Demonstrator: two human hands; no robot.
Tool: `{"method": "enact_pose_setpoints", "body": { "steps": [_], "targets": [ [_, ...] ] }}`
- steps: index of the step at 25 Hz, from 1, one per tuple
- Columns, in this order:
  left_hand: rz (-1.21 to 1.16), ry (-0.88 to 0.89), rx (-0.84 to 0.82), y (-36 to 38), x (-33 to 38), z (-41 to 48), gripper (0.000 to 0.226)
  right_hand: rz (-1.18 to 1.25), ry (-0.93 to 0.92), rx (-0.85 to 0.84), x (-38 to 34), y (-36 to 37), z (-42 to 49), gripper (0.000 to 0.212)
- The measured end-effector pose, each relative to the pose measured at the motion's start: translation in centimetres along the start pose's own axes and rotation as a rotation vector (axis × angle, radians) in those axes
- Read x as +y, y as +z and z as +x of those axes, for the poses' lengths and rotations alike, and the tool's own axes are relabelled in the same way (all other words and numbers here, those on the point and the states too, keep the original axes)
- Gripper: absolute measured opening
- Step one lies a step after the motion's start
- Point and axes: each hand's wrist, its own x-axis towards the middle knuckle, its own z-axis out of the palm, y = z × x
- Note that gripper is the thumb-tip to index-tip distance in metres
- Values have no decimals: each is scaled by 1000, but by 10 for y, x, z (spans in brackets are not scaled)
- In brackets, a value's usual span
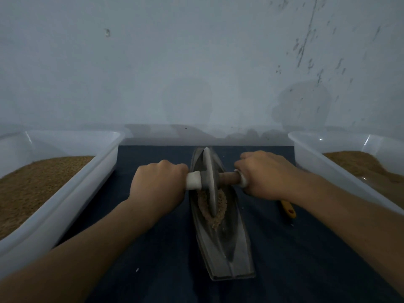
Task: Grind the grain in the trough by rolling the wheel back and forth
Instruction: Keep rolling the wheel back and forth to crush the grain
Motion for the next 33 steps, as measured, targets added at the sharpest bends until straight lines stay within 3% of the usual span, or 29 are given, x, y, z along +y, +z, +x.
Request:
{"method": "enact_pose_setpoints", "body": {
  "steps": [5,16,21,26,30,33],
  "targets": [
    [-24,-27,-74,6,0,33,8,12,124,18,-5,7,29,22],
    [-49,48,-146,-10,-1,22,11,65,35,19,-24,0,12,27],
    [-15,100,-138,-19,0,24,15,155,46,-44,-17,-5,4,40],
    [-54,117,-132,-21,-10,3,13,29,25,31,-18,-4,-16,19],
    [-5,87,-101,-12,-8,7,16,39,108,89,-18,9,-17,28],
    [-13,19,-170,-9,-1,36,7,59,228,64,-19,9,11,21]
  ]
}}
